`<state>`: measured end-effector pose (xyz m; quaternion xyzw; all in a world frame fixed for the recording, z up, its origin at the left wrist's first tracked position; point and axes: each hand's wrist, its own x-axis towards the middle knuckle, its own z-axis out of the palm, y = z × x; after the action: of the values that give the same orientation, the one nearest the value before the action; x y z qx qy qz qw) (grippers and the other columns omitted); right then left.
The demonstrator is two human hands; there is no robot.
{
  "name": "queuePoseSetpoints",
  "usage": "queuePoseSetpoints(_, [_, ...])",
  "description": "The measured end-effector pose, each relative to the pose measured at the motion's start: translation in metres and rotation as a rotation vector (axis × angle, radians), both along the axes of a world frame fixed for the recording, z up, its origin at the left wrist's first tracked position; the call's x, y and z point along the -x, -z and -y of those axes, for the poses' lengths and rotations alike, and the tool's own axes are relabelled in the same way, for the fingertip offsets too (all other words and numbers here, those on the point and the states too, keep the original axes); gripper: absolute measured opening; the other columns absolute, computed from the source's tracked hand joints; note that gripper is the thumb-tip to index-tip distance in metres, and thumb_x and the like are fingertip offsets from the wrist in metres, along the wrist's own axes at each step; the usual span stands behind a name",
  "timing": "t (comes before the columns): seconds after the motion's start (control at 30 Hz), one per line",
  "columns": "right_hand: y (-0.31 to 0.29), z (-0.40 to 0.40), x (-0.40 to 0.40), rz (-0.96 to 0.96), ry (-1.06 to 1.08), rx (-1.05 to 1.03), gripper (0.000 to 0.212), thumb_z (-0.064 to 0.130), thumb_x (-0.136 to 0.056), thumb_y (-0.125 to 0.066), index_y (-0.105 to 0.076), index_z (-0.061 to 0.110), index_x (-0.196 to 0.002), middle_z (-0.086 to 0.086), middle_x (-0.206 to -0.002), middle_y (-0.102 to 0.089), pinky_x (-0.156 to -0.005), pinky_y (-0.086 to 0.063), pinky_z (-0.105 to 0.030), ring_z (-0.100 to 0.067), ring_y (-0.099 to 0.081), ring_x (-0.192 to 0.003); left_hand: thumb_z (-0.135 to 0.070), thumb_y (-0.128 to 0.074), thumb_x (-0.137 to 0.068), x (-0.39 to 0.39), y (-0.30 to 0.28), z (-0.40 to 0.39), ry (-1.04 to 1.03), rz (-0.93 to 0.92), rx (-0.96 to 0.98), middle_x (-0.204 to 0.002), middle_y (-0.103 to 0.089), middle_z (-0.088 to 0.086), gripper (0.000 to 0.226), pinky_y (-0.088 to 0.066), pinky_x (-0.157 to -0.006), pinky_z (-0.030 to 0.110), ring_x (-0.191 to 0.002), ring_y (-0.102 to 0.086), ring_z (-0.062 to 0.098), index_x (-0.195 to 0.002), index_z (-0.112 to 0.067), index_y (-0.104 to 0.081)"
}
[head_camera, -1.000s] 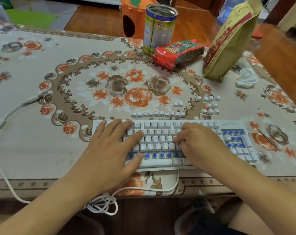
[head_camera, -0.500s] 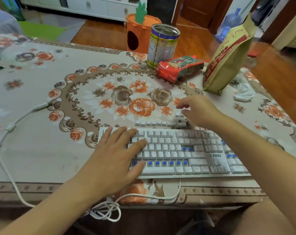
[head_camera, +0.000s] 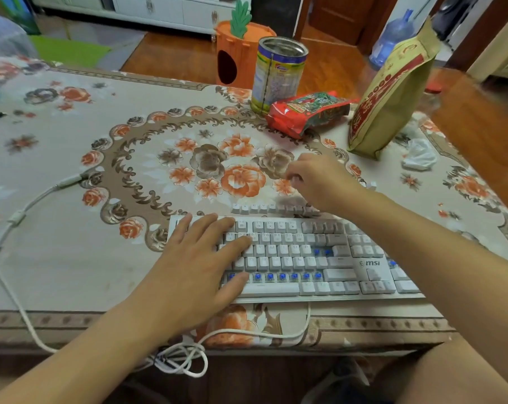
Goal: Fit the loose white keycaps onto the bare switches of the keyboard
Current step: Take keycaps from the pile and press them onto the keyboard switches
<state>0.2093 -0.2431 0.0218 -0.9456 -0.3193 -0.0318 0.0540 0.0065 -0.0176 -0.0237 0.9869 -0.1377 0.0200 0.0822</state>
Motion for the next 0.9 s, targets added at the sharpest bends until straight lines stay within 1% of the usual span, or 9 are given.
queuePoseSetpoints(0.1, [-0.017, 0.001, 0.028, -0.004, -0.062, -0.187, 0.015, 0.011, -0.092, -0.064, -0.072, 0.020, -0.100, 0.002, -0.097, -0.057, -0.078, -0.052, -0.041, -0.022, -0.057, -0.089, -0.063, -0.039, -0.098, 0.000, 0.001, 0.000, -0.002, 0.000, 0.000, -0.154, -0.046, 0.002, 0.056, -0.022, -0.123, 0.059, -0.147, -0.033, 0.029, -0.147, -0.037, -0.050])
queuePoseSetpoints(0.23, [-0.029, 0.026, 0.080, -0.124, -0.012, -0.403, 0.017, 0.009, -0.091, -0.068, -0.073, 0.022, -0.100, 0.007, -0.098, -0.061, -0.079, -0.054, -0.024, -0.008, -0.062, -0.085, -0.063, -0.038, -0.099, 0.003, 0.005, 0.001, 0.000, 0.006, -0.011, -0.156, -0.044, 0.004, 0.057, -0.023, -0.122, 0.059, -0.150, -0.031, 0.030, -0.148, -0.036, -0.048])
queuePoseSetpoints(0.3, [-0.025, 0.043, 0.106, -0.193, 0.041, -0.501, 0.023, 0.007, -0.090, -0.069, -0.072, 0.022, -0.107, 0.012, -0.099, -0.064, -0.081, -0.054, -0.018, -0.005, -0.065, -0.088, -0.063, -0.037, -0.099, 0.005, 0.006, 0.002, -0.001, 0.014, -0.030, -0.158, -0.042, 0.006, 0.059, -0.022, -0.123, 0.059, -0.152, -0.028, 0.031, -0.150, -0.035, -0.045])
queuePoseSetpoints(0.37, [-0.016, 0.057, 0.121, -0.258, 0.125, -0.599, 0.030, 0.004, -0.088, -0.070, -0.070, 0.025, -0.109, 0.013, -0.101, -0.067, -0.084, -0.055, -0.020, -0.006, -0.066, -0.092, -0.065, -0.034, -0.100, 0.006, 0.007, 0.005, 0.001, 0.020, -0.051, -0.162, -0.038, 0.007, 0.061, -0.018, -0.124, 0.057, -0.154, -0.023, 0.032, -0.153, -0.034, -0.041])
queuePoseSetpoints(0.47, [-0.009, 0.071, 0.125, -0.335, 0.318, -0.840, 0.033, 0.004, -0.087, -0.072, -0.069, 0.032, -0.103, 0.011, -0.096, -0.070, -0.085, -0.057, -0.026, -0.009, -0.068, -0.090, -0.067, -0.027, -0.102, 0.010, 0.008, 0.013, 0.057, 0.044, -0.104, -0.168, -0.028, 0.009, 0.065, -0.014, -0.123, 0.058, -0.157, -0.014, 0.032, -0.157, -0.034, -0.037])
queuePoseSetpoints(0.53, [-0.012, 0.072, 0.120, -0.324, 0.370, -0.928, 0.029, 0.005, -0.087, -0.072, -0.068, 0.031, -0.099, 0.011, -0.092, -0.071, -0.081, -0.057, -0.023, -0.008, -0.068, -0.087, -0.068, -0.024, -0.102, 0.009, 0.007, 0.026, 0.091, 0.052, -0.111, -0.169, -0.024, 0.010, 0.066, -0.015, -0.122, 0.060, -0.158, -0.012, 0.033, -0.158, -0.035, -0.036])
queuePoseSetpoints(0.63, [-0.012, 0.065, 0.112, -0.256, 0.316, -0.823, 0.025, 0.005, -0.088, -0.071, -0.068, 0.027, -0.099, 0.009, -0.094, -0.068, -0.078, -0.055, -0.018, -0.006, -0.066, -0.085, -0.069, -0.024, -0.101, 0.000, 0.004, 0.051, 0.125, 0.059, -0.113, -0.170, -0.021, 0.011, 0.068, -0.016, -0.123, 0.061, -0.158, -0.009, 0.034, -0.159, -0.035, -0.033])
queuePoseSetpoints(0.73, [-0.003, 0.060, 0.112, -0.165, 0.214, -0.659, 0.024, 0.002, -0.085, -0.071, -0.069, 0.019, -0.101, 0.007, -0.097, -0.065, -0.079, -0.054, -0.020, -0.005, -0.064, -0.086, -0.070, -0.024, -0.100, -0.010, 0.002, 0.071, 0.145, 0.066, -0.124, -0.170, -0.017, 0.011, 0.070, -0.015, -0.123, 0.062, -0.158, -0.007, 0.035, -0.160, -0.034, -0.030])
queuePoseSetpoints(0.9, [0.004, 0.068, 0.122, -0.127, 0.152, -0.616, 0.024, 0.001, -0.083, -0.073, -0.069, 0.018, -0.101, 0.014, -0.097, -0.064, -0.077, -0.051, -0.014, -0.005, -0.063, -0.088, -0.073, -0.021, -0.099, -0.020, 0.002, 0.080, 0.145, 0.040, -0.133, -0.171, -0.014, 0.011, 0.070, -0.010, -0.124, 0.062, -0.158, -0.003, 0.035, -0.159, -0.038, -0.032])
